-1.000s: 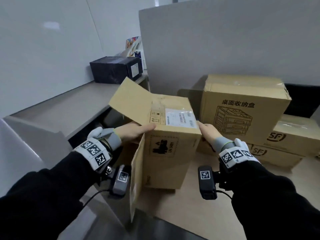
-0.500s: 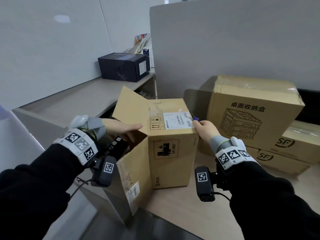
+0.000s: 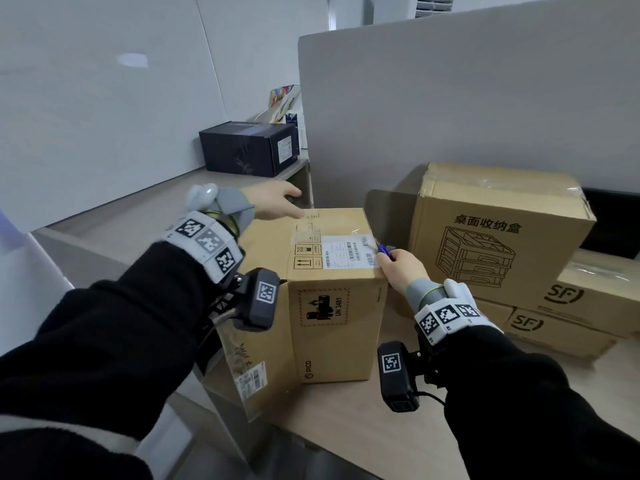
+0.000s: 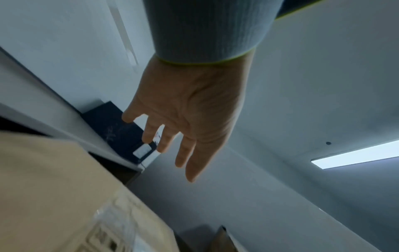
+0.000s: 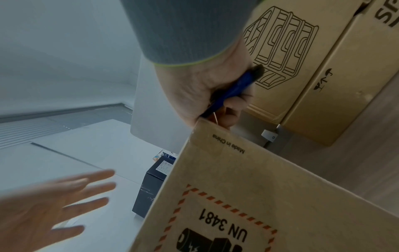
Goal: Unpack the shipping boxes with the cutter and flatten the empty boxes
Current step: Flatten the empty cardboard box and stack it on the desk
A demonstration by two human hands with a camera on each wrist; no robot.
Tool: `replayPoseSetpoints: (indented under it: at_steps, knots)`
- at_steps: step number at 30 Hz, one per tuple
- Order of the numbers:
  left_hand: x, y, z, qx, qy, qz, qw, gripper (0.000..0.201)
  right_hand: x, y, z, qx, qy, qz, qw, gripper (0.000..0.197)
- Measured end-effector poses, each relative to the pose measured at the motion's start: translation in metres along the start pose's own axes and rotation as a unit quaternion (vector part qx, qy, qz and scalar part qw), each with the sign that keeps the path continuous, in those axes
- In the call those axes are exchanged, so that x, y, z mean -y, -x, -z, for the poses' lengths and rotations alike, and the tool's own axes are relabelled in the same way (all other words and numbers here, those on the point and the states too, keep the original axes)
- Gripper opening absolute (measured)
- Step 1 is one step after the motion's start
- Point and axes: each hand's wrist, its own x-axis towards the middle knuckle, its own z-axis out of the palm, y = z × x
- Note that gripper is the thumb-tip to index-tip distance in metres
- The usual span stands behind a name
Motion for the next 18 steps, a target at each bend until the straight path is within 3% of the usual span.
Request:
replayPoseSetpoints:
  at_steps: [3,6,12,18]
  knots:
    - [-0.03,-0.015,-0.027,0.096,-0.055,-0.033,0.993,0.06,0.0,0.003,0.004,-0.001,0.006,0.012,1.0,0.032]
    - [-0.042,-0.03,-0.056,0.145,-0.081,-0.033,0.986,0.058,0.002,0.007,0.003,0.006,0.012,0.023,1.0,0.028]
    - [-0.058,-0.05,-0.085,0.15,-0.097,-0.025,0.983,0.059,-0.002,0.007,0.013,0.033,-0.019,0.03,0.999,0.028]
    - [-0.055,-0.079,-0.077,0.161,-0.134,-0.028,0.977,0.058,0.001,-0.007,0.018,0.064,-0.047,0.02,0.997,0.032]
